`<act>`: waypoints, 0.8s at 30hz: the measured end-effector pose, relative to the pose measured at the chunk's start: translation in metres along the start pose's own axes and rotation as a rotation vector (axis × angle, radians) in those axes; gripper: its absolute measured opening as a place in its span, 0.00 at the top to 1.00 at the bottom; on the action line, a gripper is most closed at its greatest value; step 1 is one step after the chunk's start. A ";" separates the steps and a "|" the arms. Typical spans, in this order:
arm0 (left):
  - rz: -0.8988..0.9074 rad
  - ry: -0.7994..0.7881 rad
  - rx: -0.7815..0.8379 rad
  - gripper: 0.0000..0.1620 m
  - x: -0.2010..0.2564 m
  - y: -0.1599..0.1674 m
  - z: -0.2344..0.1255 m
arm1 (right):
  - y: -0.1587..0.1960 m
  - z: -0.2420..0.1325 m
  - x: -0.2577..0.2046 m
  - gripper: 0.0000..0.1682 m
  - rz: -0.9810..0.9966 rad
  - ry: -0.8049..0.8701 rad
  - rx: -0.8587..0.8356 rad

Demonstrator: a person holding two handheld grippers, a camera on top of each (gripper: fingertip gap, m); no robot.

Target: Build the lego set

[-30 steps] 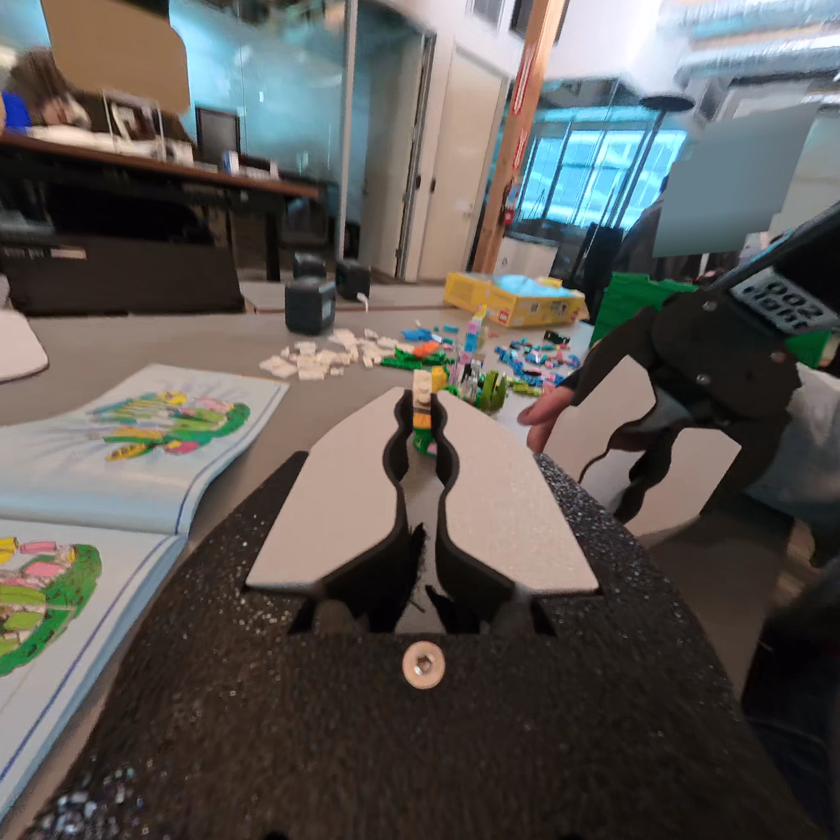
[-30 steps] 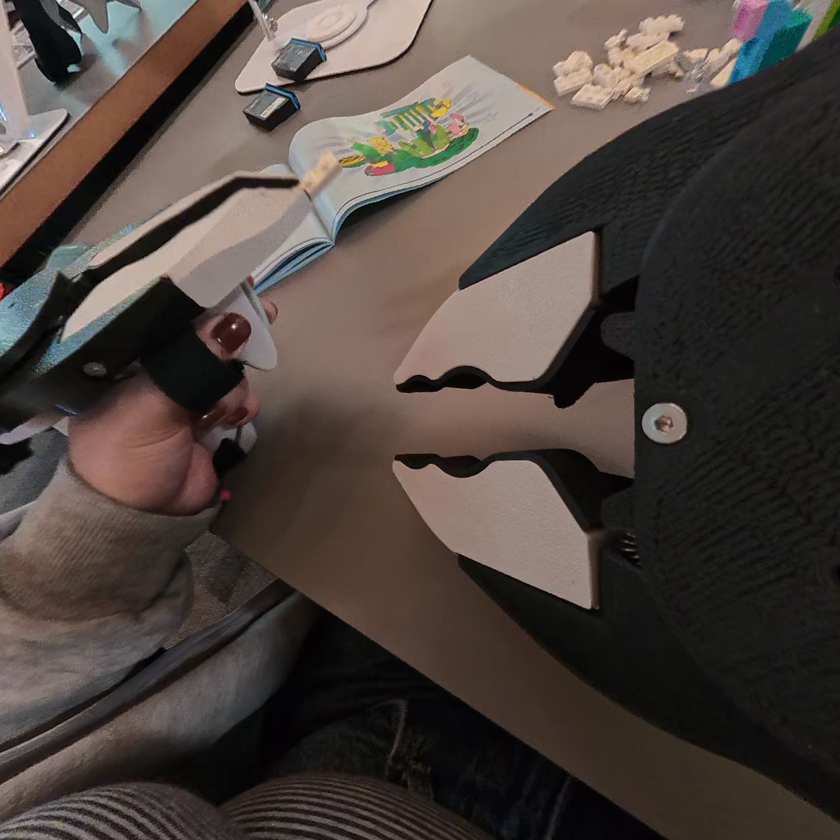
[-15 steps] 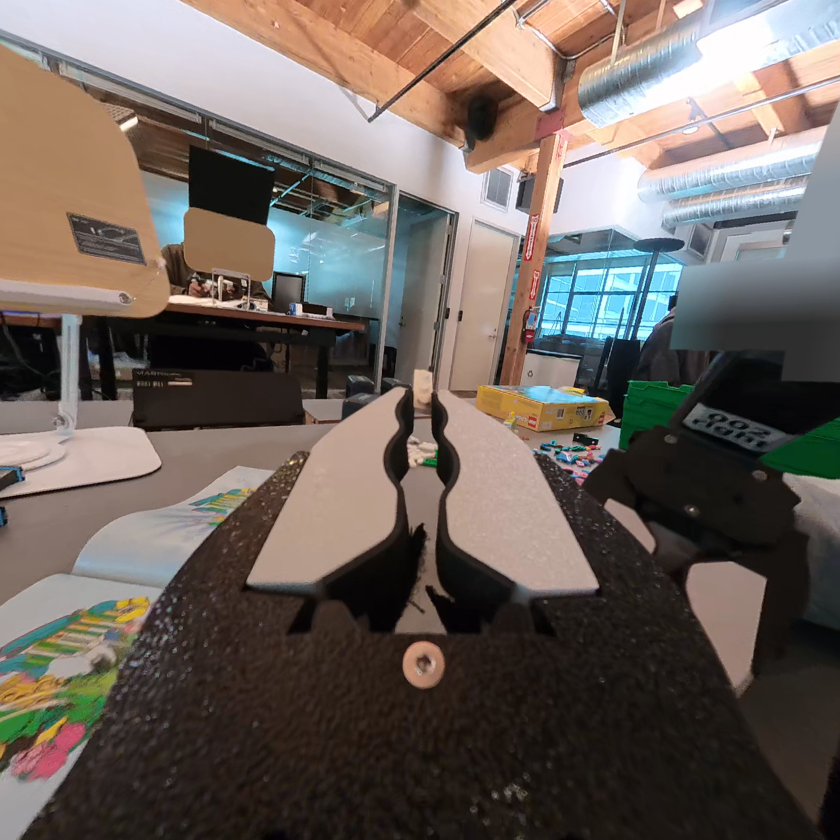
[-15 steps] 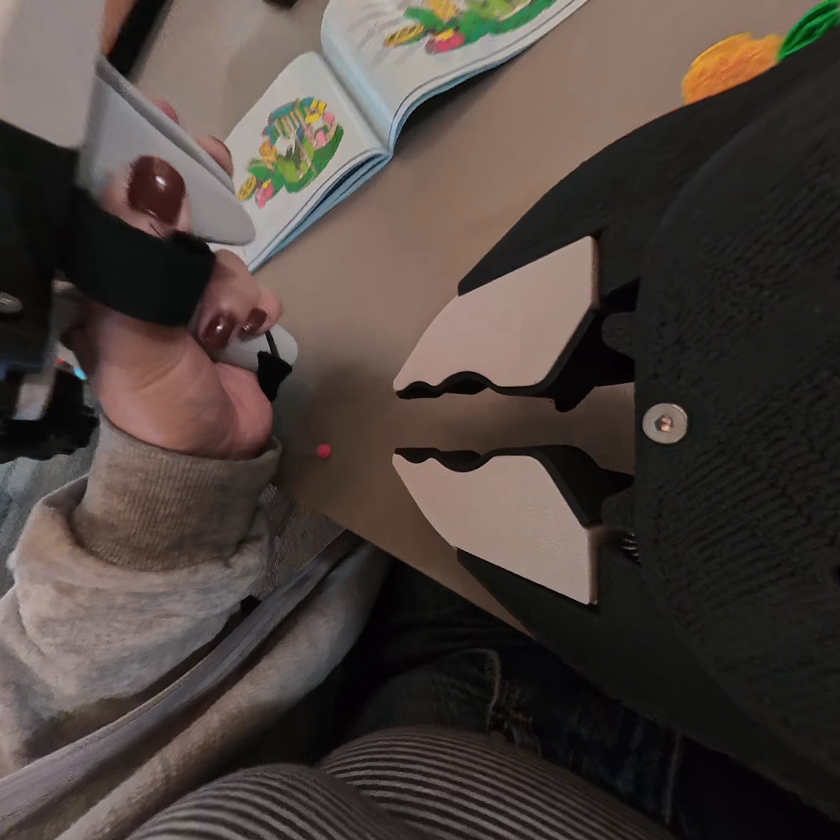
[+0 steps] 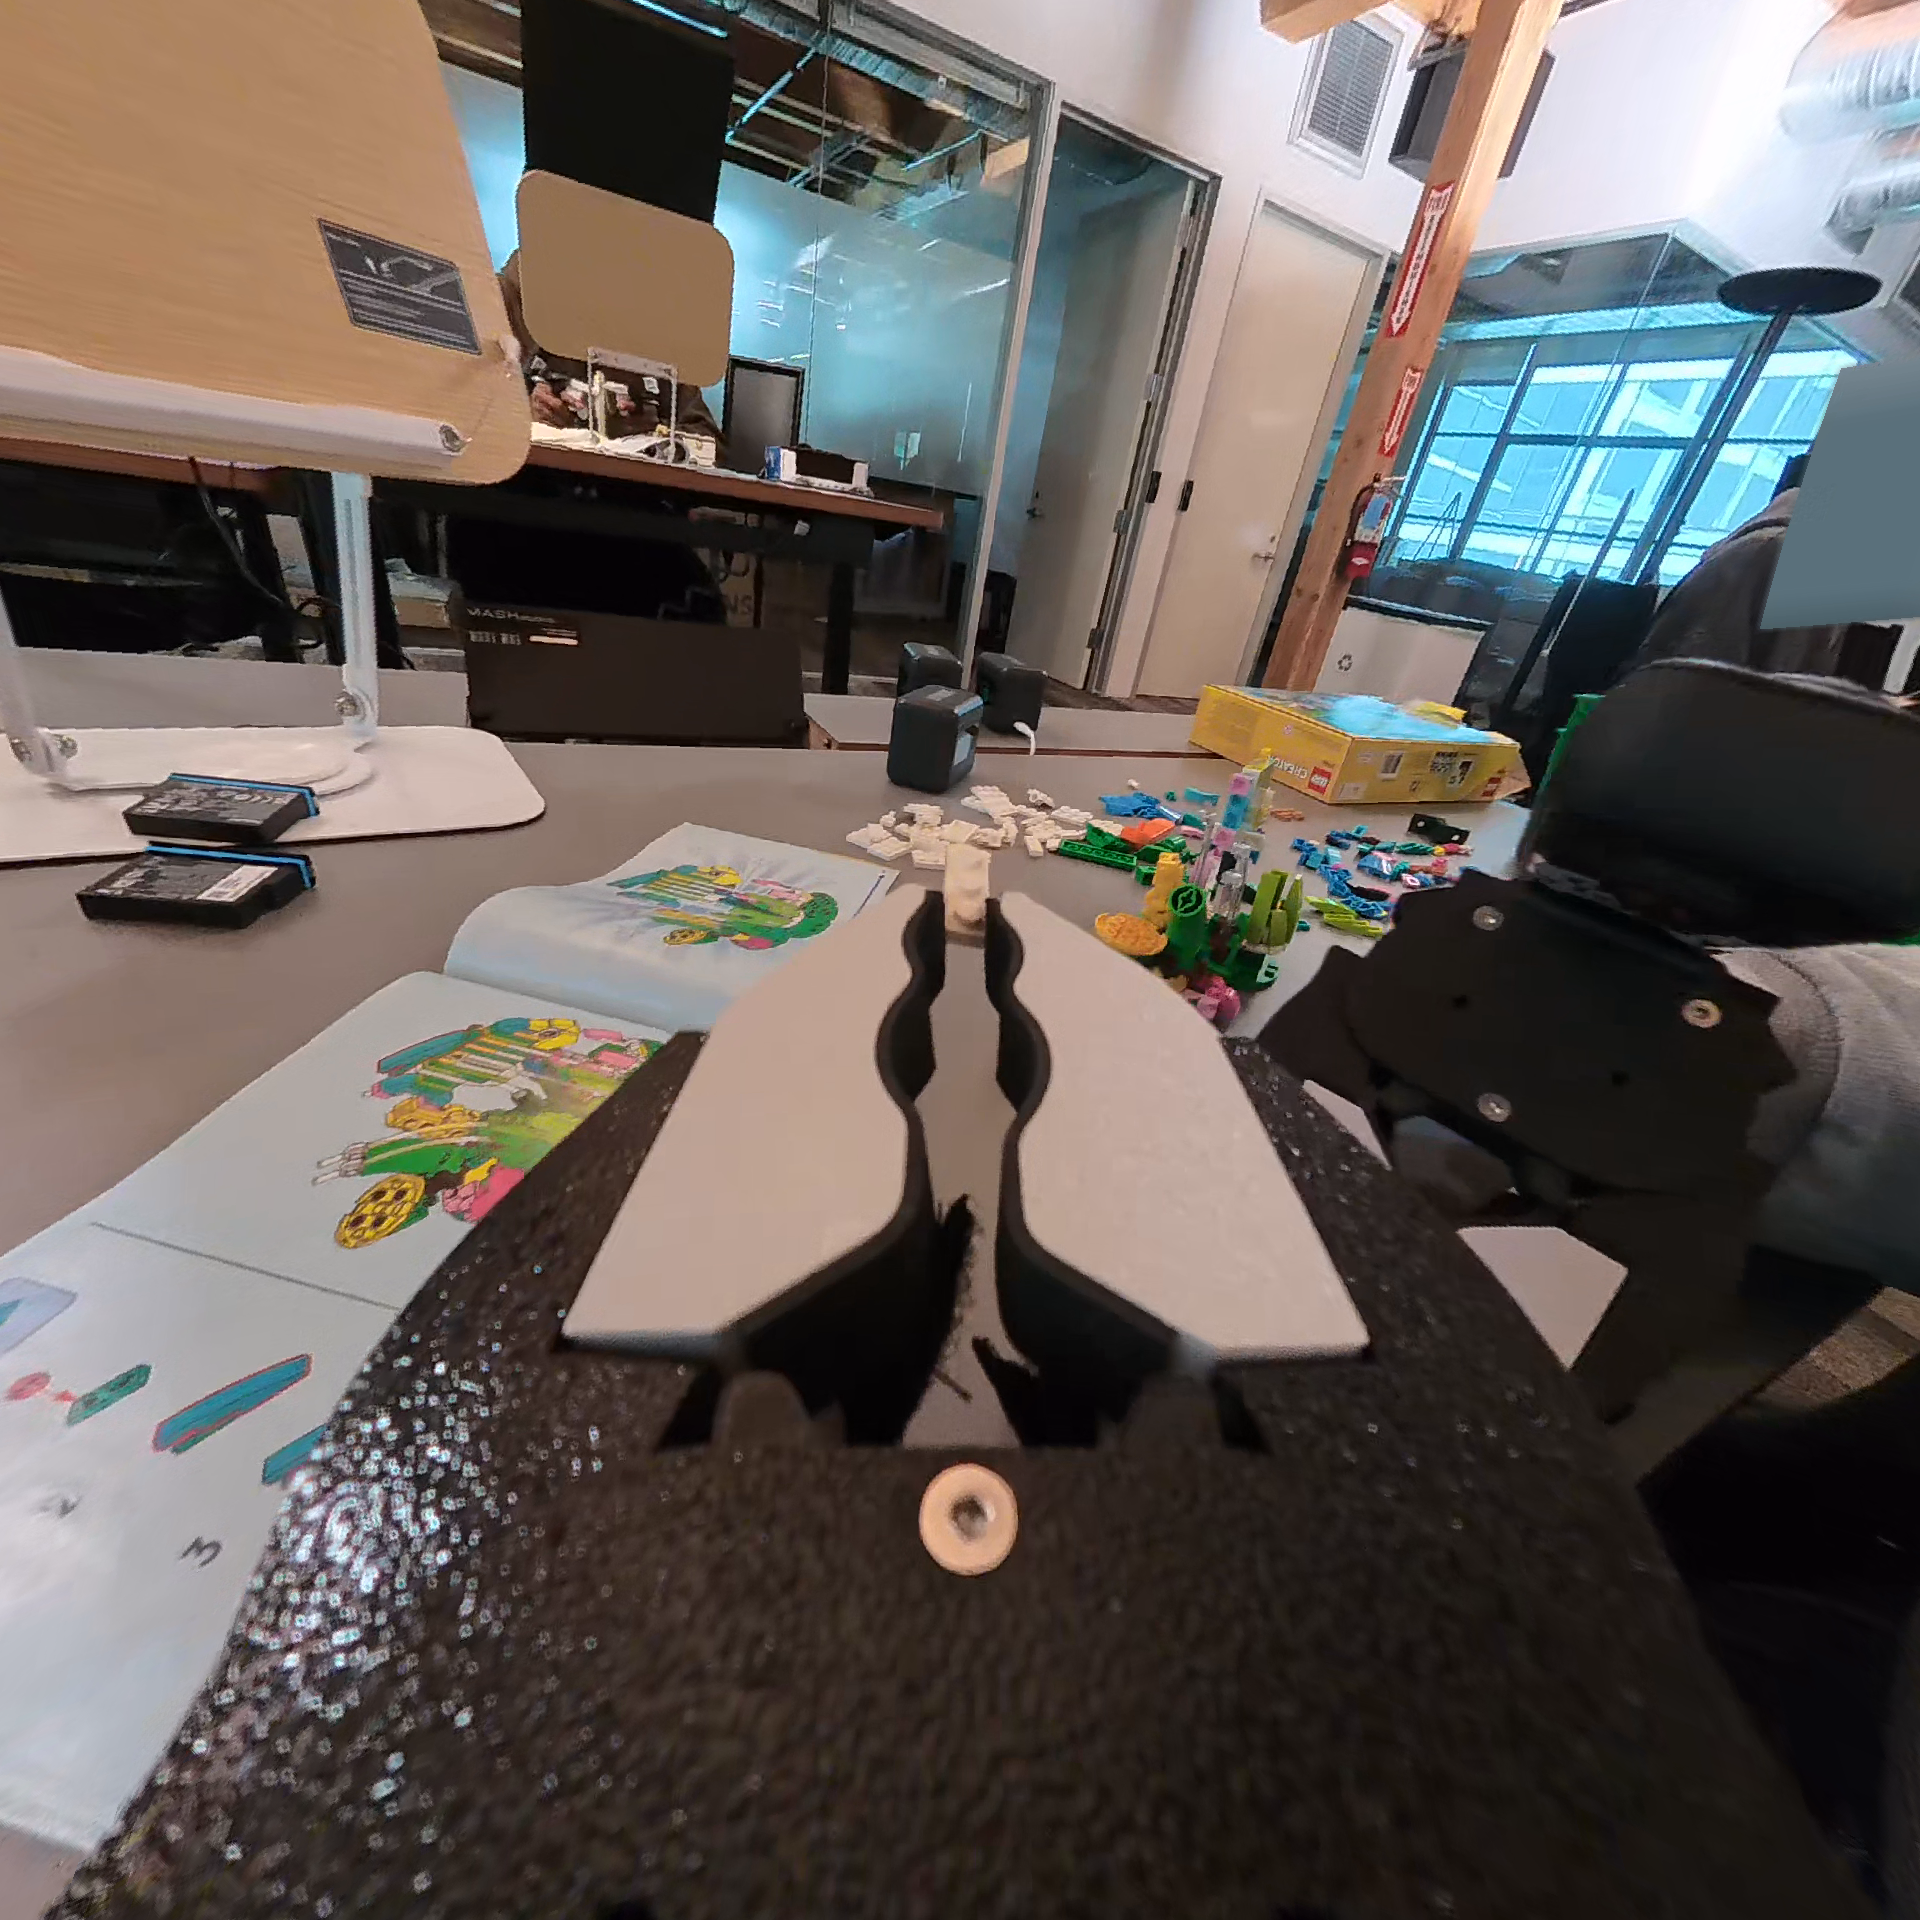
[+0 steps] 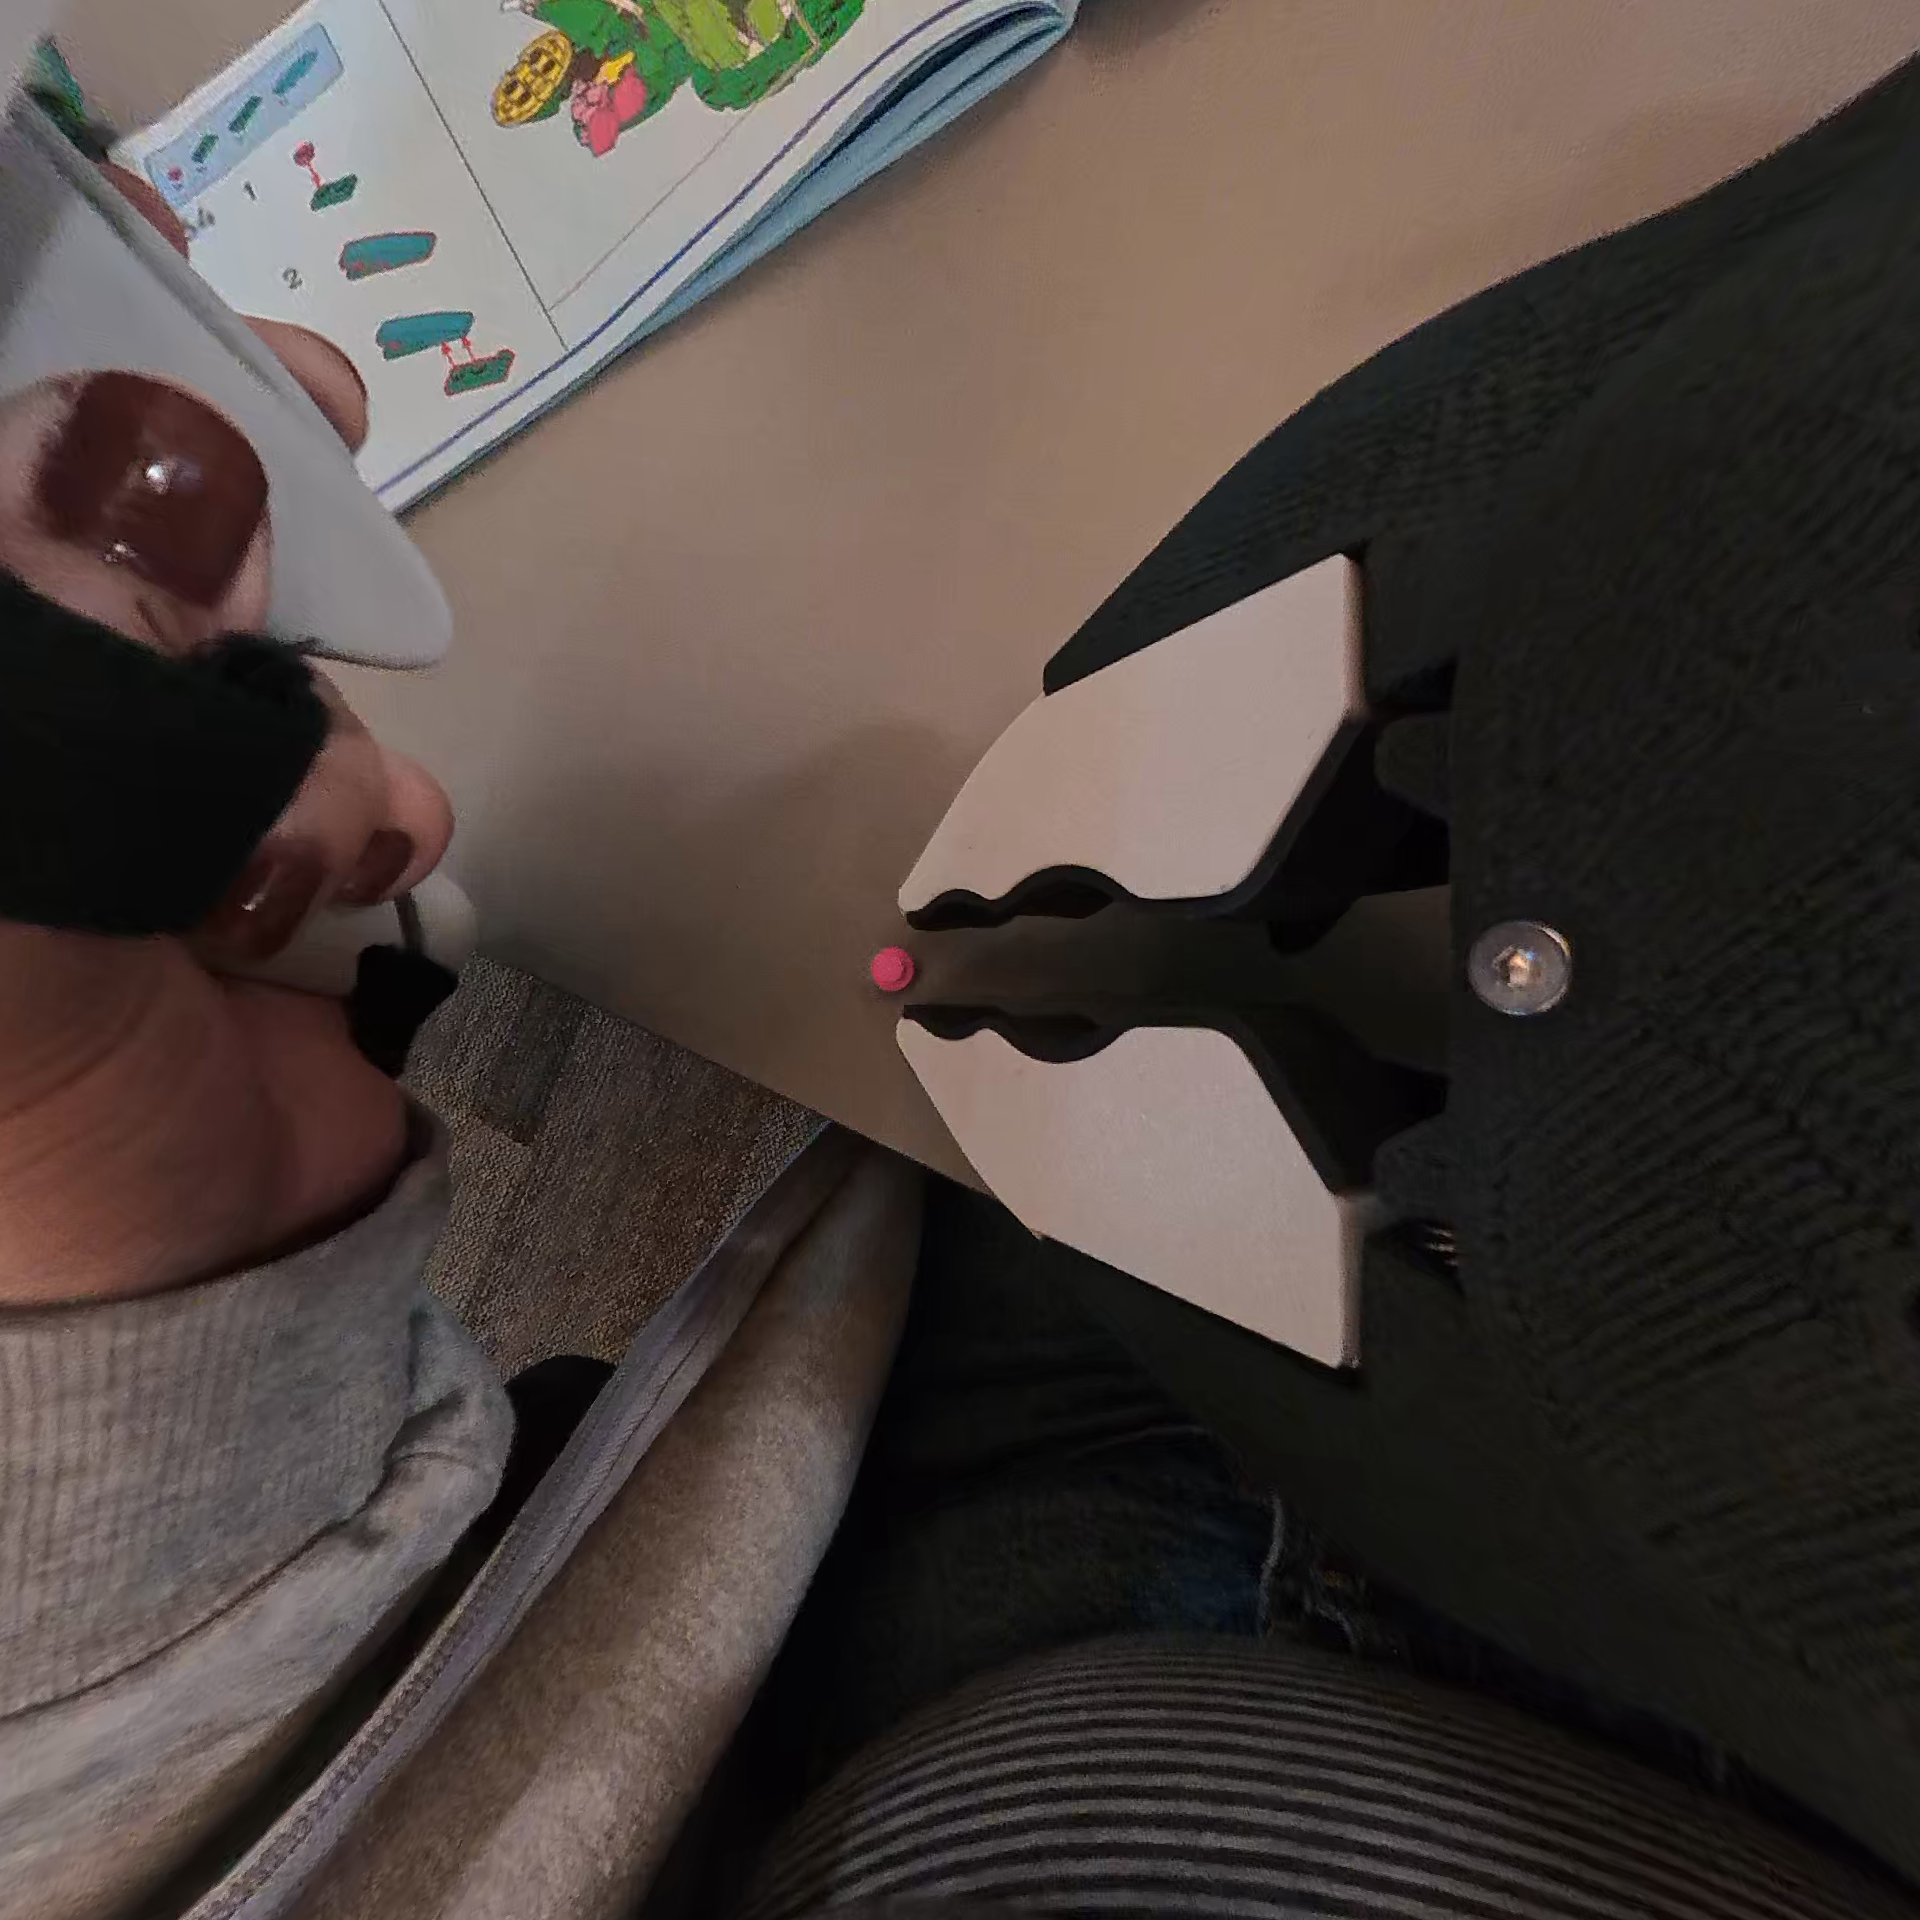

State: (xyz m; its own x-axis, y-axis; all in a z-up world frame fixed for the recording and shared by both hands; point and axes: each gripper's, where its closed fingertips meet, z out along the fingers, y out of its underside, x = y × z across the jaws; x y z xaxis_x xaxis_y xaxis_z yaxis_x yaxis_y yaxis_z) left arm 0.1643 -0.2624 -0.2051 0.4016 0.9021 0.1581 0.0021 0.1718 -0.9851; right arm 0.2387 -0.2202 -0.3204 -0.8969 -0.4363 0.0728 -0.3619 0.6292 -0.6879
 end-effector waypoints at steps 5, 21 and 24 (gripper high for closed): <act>-0.022 0.001 -0.020 0.96 -0.005 0.005 -0.002 | -0.004 0.004 0.001 0.93 0.012 -0.005 -0.005; 0.163 0.340 -0.548 0.96 0.061 0.091 0.014 | 0.007 -0.092 0.043 0.97 0.051 0.253 0.375; 0.194 0.407 -0.615 0.96 0.075 0.101 0.014 | 0.024 -0.087 0.039 0.97 0.011 0.203 0.304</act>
State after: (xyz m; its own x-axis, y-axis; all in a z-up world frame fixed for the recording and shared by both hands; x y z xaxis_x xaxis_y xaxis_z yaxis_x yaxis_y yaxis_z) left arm 0.1821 -0.1715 -0.2919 0.7525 0.6560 0.0583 0.3587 -0.3340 -0.8717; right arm 0.1730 -0.1660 -0.2710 -0.9434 -0.2749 0.1855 -0.2877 0.4000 -0.8702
